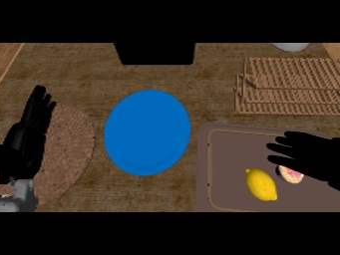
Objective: Pick the cupcake from the tray and place it in the tiered shelf
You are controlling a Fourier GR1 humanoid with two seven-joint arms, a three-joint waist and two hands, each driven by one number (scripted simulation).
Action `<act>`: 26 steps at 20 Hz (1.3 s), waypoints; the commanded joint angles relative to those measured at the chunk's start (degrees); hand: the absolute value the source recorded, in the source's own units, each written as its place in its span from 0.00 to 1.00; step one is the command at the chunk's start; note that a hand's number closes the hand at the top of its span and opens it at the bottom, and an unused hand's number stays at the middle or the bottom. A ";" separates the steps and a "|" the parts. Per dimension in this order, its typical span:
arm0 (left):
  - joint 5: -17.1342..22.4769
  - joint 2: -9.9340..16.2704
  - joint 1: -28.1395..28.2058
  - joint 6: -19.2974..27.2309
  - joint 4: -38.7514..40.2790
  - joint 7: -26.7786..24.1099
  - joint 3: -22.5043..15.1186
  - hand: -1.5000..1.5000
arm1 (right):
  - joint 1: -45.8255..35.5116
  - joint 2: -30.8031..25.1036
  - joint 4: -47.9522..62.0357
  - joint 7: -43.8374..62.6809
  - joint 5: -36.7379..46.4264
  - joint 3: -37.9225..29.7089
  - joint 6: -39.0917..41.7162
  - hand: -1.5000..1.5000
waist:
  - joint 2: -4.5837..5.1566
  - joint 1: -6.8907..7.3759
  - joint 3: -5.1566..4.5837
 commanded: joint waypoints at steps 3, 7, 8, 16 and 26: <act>-0.22 -0.41 -0.92 -1.61 1.23 0.47 1.77 0.50 | 1.77 6.78 6.11 -0.99 10.43 1.94 -5.69 0.00 | 0.05 0.19 -0.05; -3.60 -3.19 -0.27 0.49 -1.23 1.39 -0.78 0.50 | 3.28 5.16 13.47 -10.98 11.97 -2.70 -9.71 0.00 | 0.04 0.06 -0.03; -1.59 -2.25 2.88 -1.86 -2.97 0.33 1.37 0.50 | 0.54 9.02 12.43 -7.68 13.37 -0.75 -6.08 0.00 | 0.02 0.35 -0.06; -4.50 -5.08 0.08 -2.42 0.27 -0.67 1.68 0.50 | 1.37 13.17 14.73 -10.75 20.40 -1.97 -5.60 0.00 | 0.00 -0.03 -0.07; -3.76 -5.16 1.51 -5.80 0.23 -1.59 4.42 0.50 | -0.57 20.31 25.95 -17.72 25.79 -3.06 -12.01 0.00 | 0.04 0.27 -0.06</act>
